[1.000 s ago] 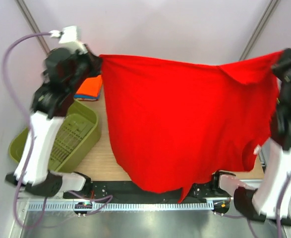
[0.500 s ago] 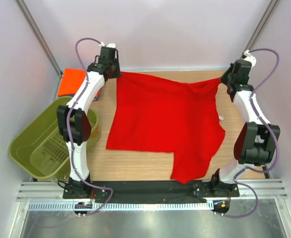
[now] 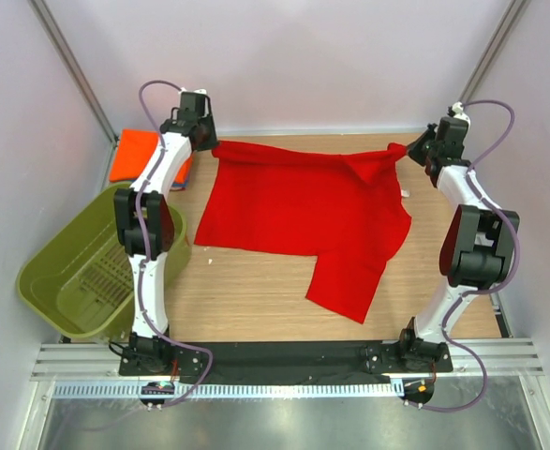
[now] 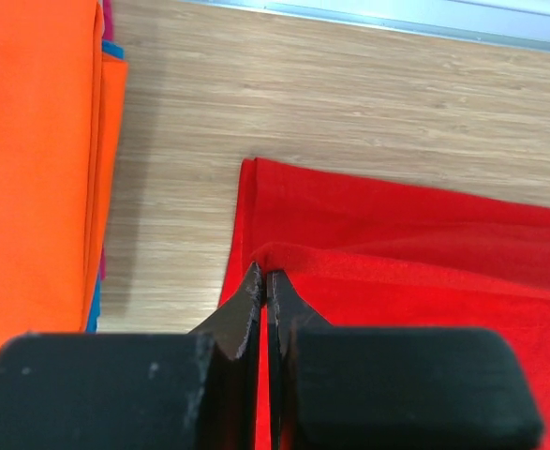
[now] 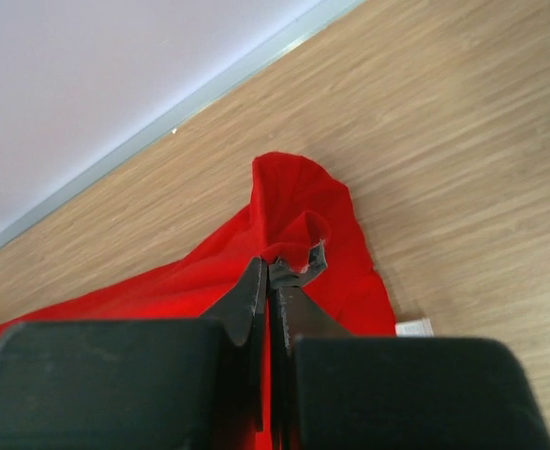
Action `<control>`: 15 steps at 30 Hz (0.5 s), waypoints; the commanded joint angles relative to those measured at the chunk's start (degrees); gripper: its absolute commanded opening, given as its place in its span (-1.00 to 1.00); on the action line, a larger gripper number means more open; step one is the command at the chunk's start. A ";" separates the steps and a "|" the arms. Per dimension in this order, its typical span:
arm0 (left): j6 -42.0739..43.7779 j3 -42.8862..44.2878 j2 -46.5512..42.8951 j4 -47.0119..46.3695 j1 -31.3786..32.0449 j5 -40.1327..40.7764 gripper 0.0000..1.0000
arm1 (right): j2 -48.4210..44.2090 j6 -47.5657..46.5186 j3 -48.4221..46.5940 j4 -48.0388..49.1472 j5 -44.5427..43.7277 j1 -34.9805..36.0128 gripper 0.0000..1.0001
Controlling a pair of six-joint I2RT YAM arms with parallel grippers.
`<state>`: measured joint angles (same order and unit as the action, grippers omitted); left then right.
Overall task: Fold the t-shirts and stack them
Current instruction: Flatten the tshirt out, then fold the tshirt
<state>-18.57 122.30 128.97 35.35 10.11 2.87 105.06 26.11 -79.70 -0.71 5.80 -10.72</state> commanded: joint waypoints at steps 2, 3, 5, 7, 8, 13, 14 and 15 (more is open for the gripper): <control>2.57 2.50 -0.47 -0.99 -0.79 -0.41 -0.99 | -5.64 2.02 -2.82 -6.30 -0.88 -0.27 -0.98; 2.83 2.50 -0.30 -0.47 -0.79 -0.41 -1.00 | -5.91 1.93 -3.52 -8.41 -1.14 -0.27 -0.97; 3.10 2.68 -0.12 -0.20 -0.88 -0.50 -1.00 | -6.35 1.84 -5.10 -13.95 -1.76 -0.27 -0.98; 3.54 3.03 0.32 0.07 -0.97 -0.94 -0.99 | -6.79 1.67 -5.29 -16.15 -1.15 -0.27 -0.97; 3.63 3.12 0.41 0.41 -0.88 -1.11 -0.99 | -6.88 1.75 -5.11 -17.82 -0.97 -0.27 -0.98; 5.11 2.95 0.50 3.22 -0.97 0.11 -1.00 | -8.46 1.67 -2.66 -22.21 -0.97 -0.27 -0.97; 5.47 2.68 0.58 3.49 -0.88 0.11 -0.99 | -8.81 1.84 -1.70 -22.58 -1.14 -0.27 -0.98; 5.65 2.59 0.58 3.84 -0.88 0.11 -0.99 | -9.08 2.10 -0.99 -22.75 -1.06 -0.27 -0.97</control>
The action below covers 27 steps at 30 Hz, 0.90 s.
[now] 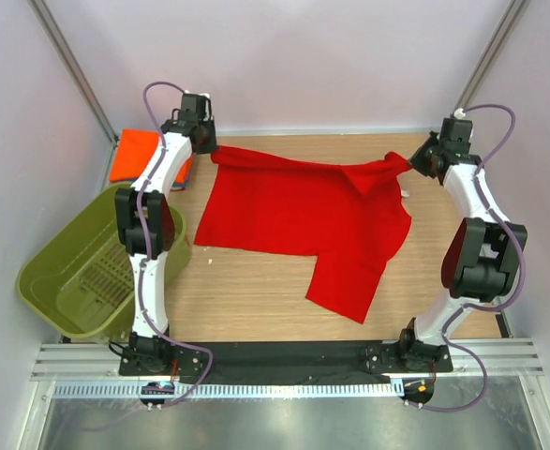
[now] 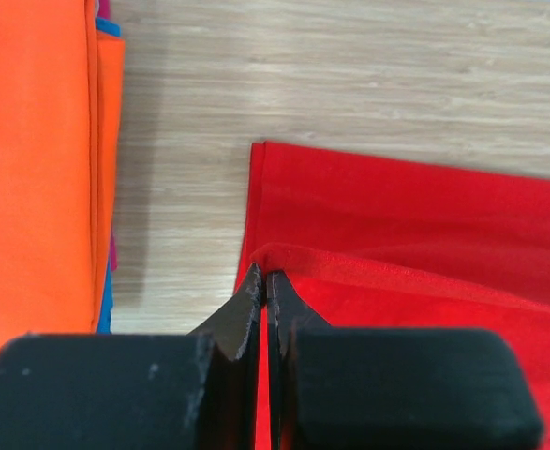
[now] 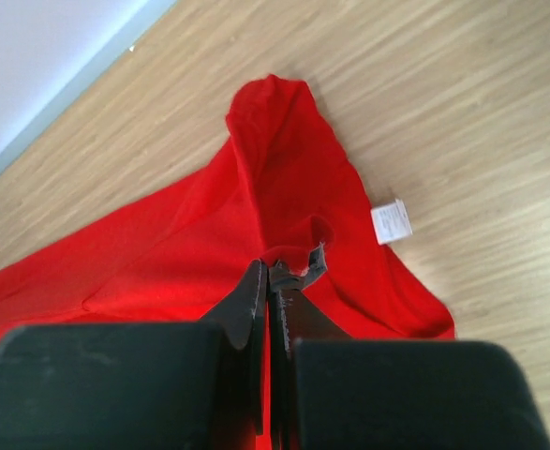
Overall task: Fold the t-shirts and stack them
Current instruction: Fold the tshirt
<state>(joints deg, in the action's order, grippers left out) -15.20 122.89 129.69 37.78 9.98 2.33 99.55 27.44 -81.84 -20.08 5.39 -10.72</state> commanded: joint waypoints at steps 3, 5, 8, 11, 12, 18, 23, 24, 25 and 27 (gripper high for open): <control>3.42 1.57 0.21 2.91 -0.66 0.05 -1.00 | -4.71 0.86 3.09 -4.27 -0.29 -0.27 -0.96; 3.77 0.86 0.13 3.70 -0.57 0.13 -0.99 | -4.98 0.34 3.79 -6.37 -0.38 -0.27 -0.96; 4.21 -1.42 -0.40 3.71 -0.49 0.66 -0.99 | -5.50 0.07 5.46 -8.13 -0.82 -0.27 -0.95; 4.74 -2.92 -0.58 3.70 0.04 1.71 -1.00 | -6.03 0.07 8.09 -7.96 -1.34 -0.27 -0.92; 5.35 -3.44 -0.58 3.97 0.39 2.93 -0.99 | -6.03 0.16 8.71 -7.79 -1.00 -0.27 -0.91; 6.24 -4.06 -0.75 5.20 1.45 7.68 -0.96 | -6.12 0.42 11.44 -9.09 -1.34 -0.27 -0.74; 5.53 -1.96 -1.10 7.48 2.06 11.73 -0.52 | -6.82 0.07 8.90 -15.16 -3.53 -0.35 -0.46; 5.27 -1.52 -1.37 7.74 2.24 12.26 -0.41 | -6.91 0.07 8.11 -17.26 -4.33 -0.44 -0.37; 4.66 -1.17 -2.06 8.18 2.33 12.61 -0.32 | -6.82 -0.28 6.45 -17.89 -4.77 -0.70 -0.33; 3.52 -0.55 -3.03 8.36 2.68 10.78 -0.25 | -6.30 -0.55 5.65 -17.11 -3.81 -2.45 -0.21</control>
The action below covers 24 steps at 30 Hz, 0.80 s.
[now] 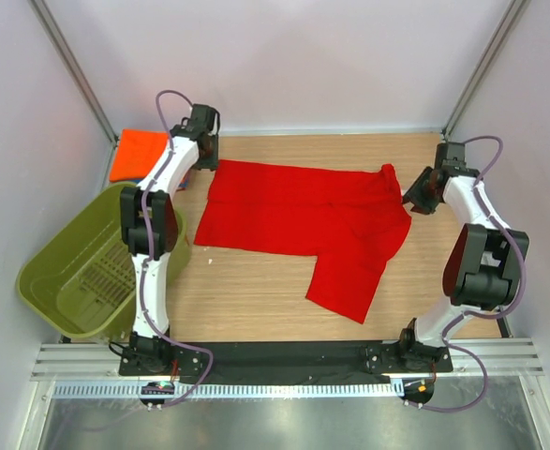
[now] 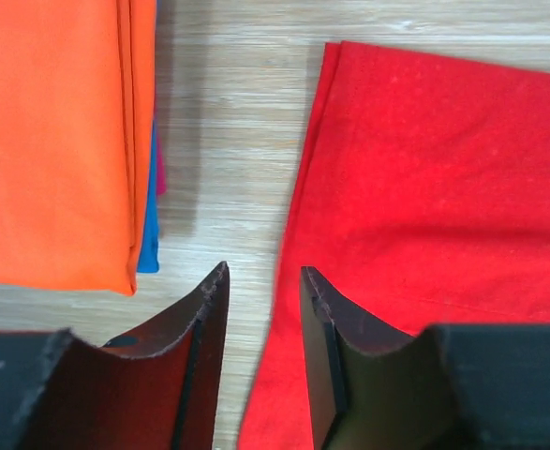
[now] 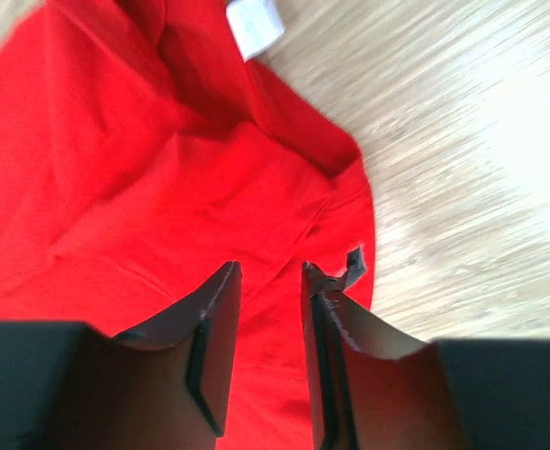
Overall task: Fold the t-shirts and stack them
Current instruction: Fold the tshirt
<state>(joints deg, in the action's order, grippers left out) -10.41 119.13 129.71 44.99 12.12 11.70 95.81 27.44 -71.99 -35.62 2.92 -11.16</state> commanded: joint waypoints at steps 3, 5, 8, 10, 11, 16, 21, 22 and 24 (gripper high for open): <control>-4.34 0.94 -6.30 -1.48 1.15 -7.64 -0.21 | -0.63 -1.42 -4.22 3.15 4.80 -5.45 -0.18; -7.06 -0.82 -8.06 -4.28 2.11 -13.60 -0.19 | 1.99 -1.34 -3.95 7.03 8.14 -7.03 -0.18; -10.57 -1.62 -7.11 -5.70 2.99 -19.85 -0.17 | 7.26 -0.90 -5.97 12.58 13.59 -7.56 -0.20; -11.81 -0.40 -5.62 -5.79 3.26 -21.37 -0.17 | 9.82 -1.08 -8.59 13.55 15.36 -7.74 -0.20; -13.13 0.04 -4.04 -5.79 3.26 -21.98 -0.17 | 11.05 -0.99 -8.87 14.60 15.54 -7.91 -0.20; -15.42 2.85 1.15 -5.79 3.35 -24.54 -0.19 | 19.67 0.25 -12.02 20.32 21.67 -8.79 -0.28; -15.43 4.70 5.80 -5.62 3.35 -22.78 -0.19 | 21.35 -0.11 -10.46 22.78 21.43 -8.79 -0.29; -15.43 5.05 6.43 -5.44 3.26 -22.08 -0.19 | 21.78 -0.19 -10.37 23.13 21.43 -8.79 -0.29; -15.43 6.11 7.74 -5.36 3.35 -21.73 -0.19 | 22.31 -0.20 -10.46 23.66 21.51 -8.71 -0.28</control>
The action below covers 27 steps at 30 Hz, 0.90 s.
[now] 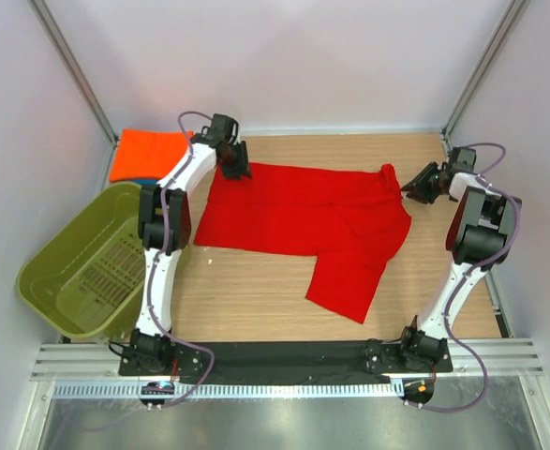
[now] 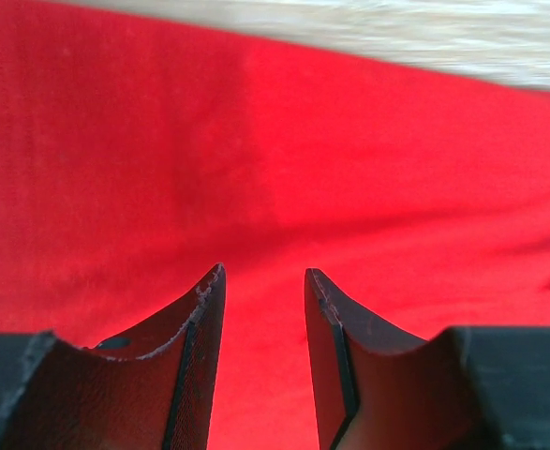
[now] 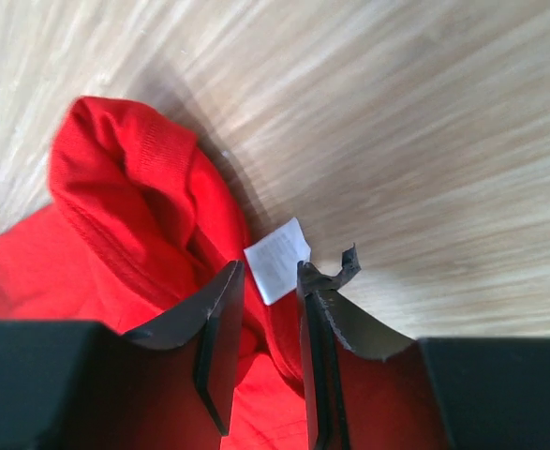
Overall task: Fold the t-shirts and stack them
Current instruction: Fold the tshirt
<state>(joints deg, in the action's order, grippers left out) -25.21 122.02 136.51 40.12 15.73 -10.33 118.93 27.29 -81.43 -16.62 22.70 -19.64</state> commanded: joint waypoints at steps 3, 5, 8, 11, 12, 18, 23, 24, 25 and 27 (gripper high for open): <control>-0.80 4.54 3.50 -0.13 -0.26 1.45 -0.19 | 0.07 -0.04 -1.01 5.28 1.56 -0.23 -0.27; -1.16 4.81 4.82 0.13 -0.34 2.76 -0.19 | 0.59 0.05 -1.10 5.63 1.47 -0.31 -0.26; -1.51 4.72 5.96 0.31 -0.26 4.61 -0.19 | 1.12 0.48 -1.19 5.28 1.03 -0.31 -0.21; -1.68 4.81 6.58 0.49 -0.34 5.58 -0.19 | 1.56 0.75 -0.75 5.46 0.77 -0.23 -0.21; -1.77 4.81 6.58 0.57 -0.26 5.84 -0.19 | 1.65 0.75 -0.75 5.46 0.68 -0.22 -0.21; -1.68 4.37 6.49 0.84 -0.26 6.90 -0.19 | 2.97 2.33 -0.40 7.48 1.47 -0.22 -0.23; -1.86 3.76 6.40 0.93 -0.26 7.16 -0.19 | 4.29 5.22 0.04 11.52 5.59 -0.22 -0.34; -1.95 3.67 6.40 0.93 -0.26 7.25 -0.19 | 4.46 5.75 0.30 13.44 6.47 -0.14 -0.36; -2.12 3.49 6.40 0.93 -0.26 7.51 -0.19 | 4.46 6.45 0.48 14.50 7.18 -0.22 -0.41; -2.21 2.97 6.23 0.93 -0.26 7.86 -0.19 | 4.20 8.13 0.83 16.26 8.15 -0.22 -0.61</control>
<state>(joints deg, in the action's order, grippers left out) -27.07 125.34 142.34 40.53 15.68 -5.13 123.35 32.14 -81.14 -5.98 27.59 -19.73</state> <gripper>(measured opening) 0.405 0.233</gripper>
